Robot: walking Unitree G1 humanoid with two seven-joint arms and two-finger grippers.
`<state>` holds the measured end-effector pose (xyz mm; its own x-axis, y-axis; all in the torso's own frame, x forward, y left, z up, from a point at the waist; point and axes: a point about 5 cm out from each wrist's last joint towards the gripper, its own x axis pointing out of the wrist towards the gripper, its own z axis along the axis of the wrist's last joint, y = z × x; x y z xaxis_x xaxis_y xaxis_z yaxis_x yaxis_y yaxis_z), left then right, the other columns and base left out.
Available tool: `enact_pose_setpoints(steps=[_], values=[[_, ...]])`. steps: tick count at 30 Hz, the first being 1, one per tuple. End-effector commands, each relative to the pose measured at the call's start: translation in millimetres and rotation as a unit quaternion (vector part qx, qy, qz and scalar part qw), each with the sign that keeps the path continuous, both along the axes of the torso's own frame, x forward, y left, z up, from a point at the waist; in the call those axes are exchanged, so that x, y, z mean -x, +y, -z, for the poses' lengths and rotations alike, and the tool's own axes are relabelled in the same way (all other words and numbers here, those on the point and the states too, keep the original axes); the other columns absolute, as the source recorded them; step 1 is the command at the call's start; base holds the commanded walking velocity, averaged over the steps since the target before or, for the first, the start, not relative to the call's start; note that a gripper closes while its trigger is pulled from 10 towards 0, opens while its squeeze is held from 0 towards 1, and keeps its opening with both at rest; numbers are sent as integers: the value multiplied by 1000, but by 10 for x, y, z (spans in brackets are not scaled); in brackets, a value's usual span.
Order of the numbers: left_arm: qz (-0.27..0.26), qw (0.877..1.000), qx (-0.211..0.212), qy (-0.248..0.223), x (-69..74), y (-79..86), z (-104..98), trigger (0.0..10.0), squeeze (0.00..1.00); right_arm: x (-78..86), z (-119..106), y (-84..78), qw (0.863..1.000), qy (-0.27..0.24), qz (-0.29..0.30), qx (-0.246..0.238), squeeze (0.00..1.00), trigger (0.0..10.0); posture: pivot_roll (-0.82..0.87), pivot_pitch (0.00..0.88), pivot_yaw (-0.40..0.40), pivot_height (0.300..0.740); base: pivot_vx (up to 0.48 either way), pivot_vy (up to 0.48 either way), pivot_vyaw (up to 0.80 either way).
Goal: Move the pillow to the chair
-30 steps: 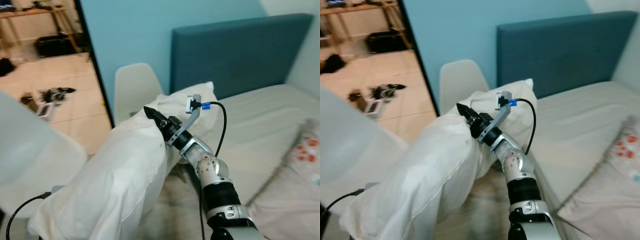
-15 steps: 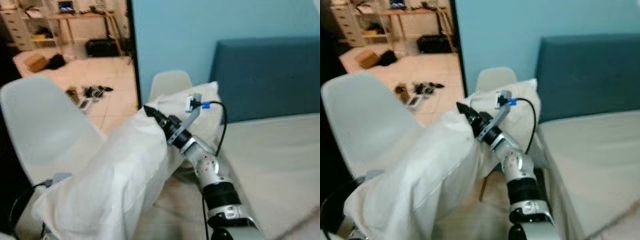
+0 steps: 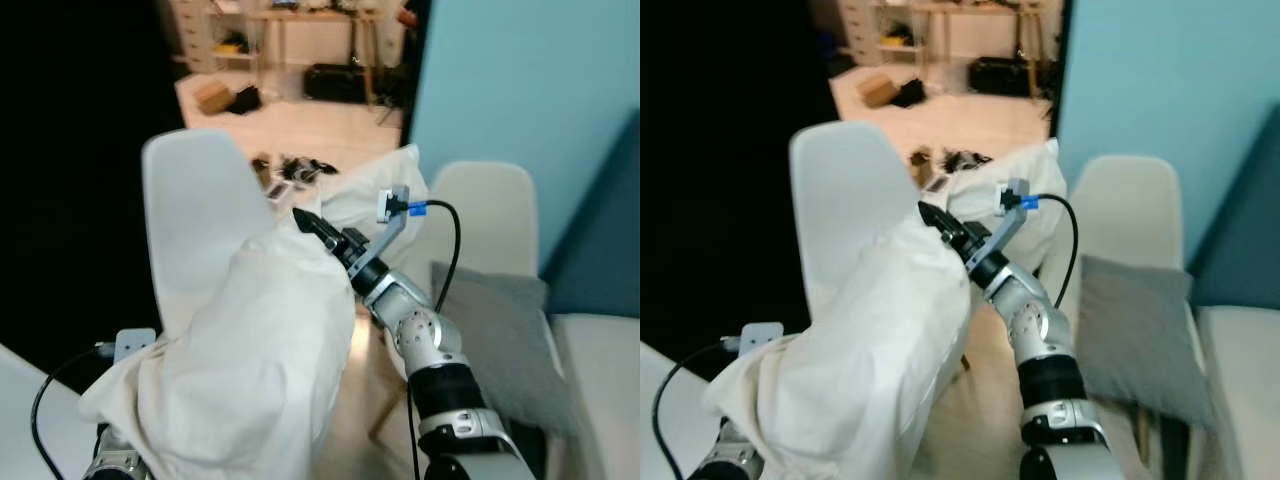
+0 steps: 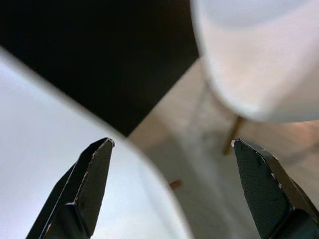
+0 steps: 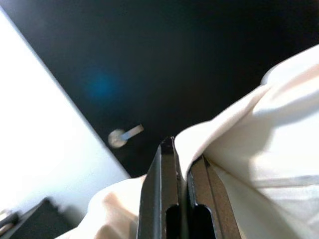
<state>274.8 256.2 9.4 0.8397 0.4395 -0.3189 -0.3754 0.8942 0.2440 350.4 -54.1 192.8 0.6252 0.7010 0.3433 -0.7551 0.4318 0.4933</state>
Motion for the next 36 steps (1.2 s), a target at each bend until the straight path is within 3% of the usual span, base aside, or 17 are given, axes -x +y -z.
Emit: enact_pose_setpoints(steps=[1, 11, 18, 30, 36], values=[[2, 1000, 2, -16, -58, -1, -65, 10000, 0, 38, -121, 135, 999, -26, -28, -6, 0, 0, -18, 30, 9, 740, 292, 0, 763], [3, 1000, 1, -15, -48, 2, -57, 10000, 0, -25, -108, 71, 1000, -6, 7, -11, 0, 0, -22, 37, 9, 740, 292, 0, 229], [5, 1000, 2, -16, -45, 22, -63, 10000, 0, -86, -90, 28, 1000, 18, 22, -9, 0, 0, -23, 37, 10, 740, 292, 0, -788], [6, 1000, 2, -17, -52, 25, -71, 10000, 0, -98, -100, 31, 999, 15, 29, -11, 0, 0, -18, 34, 8, 740, 290, 0, -761], [-2, 1000, -3, -15, -37, 64, -71, 10000, 0, -83, -120, 49, 1000, -9, 29, 5, 0, 0, -18, 32, 8, 740, 292, 0, 0]])
